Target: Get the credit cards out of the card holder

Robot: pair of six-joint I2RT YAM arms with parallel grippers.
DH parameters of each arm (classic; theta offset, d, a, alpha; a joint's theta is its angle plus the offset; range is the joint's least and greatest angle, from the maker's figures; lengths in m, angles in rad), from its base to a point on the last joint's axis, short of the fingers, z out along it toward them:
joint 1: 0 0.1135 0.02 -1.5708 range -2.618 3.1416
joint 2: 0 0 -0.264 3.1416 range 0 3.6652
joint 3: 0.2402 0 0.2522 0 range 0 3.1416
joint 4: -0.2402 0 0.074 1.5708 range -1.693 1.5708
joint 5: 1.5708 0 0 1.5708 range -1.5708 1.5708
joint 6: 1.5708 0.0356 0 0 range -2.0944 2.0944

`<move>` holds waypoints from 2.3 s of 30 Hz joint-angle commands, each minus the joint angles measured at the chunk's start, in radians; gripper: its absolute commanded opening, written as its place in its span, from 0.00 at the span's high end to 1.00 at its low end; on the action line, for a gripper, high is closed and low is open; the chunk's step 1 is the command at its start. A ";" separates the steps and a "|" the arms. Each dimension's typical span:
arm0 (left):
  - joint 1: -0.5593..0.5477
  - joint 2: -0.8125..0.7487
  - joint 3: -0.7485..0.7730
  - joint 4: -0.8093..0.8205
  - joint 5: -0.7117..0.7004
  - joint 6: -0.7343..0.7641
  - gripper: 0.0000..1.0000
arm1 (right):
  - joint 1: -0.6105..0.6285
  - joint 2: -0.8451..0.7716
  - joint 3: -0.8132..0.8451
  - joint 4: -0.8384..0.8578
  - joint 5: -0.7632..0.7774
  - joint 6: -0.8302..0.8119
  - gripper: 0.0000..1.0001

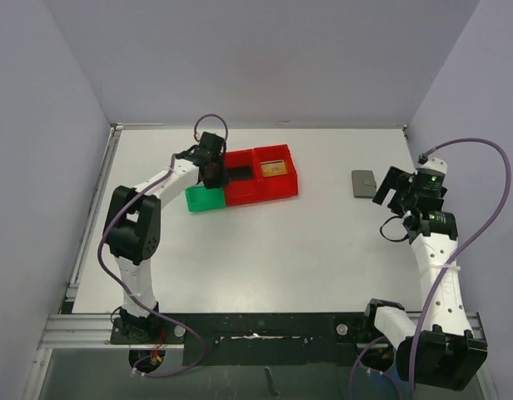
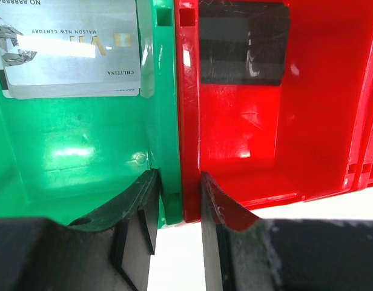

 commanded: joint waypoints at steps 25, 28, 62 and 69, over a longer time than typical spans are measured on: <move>-0.177 -0.196 -0.152 0.023 0.077 -0.066 0.41 | -0.178 0.912 0.561 0.119 -0.360 0.118 0.11; -0.174 -0.252 -0.158 0.032 0.083 -0.057 0.39 | -0.139 1.045 0.715 0.043 -0.322 0.094 0.16; -0.148 -0.792 -0.650 0.318 0.246 -0.180 0.27 | 0.294 0.331 -0.254 0.241 -0.181 0.325 0.41; -0.185 -0.792 -0.659 0.344 0.244 -0.188 0.27 | 0.309 0.135 -0.237 0.016 -0.033 0.305 0.29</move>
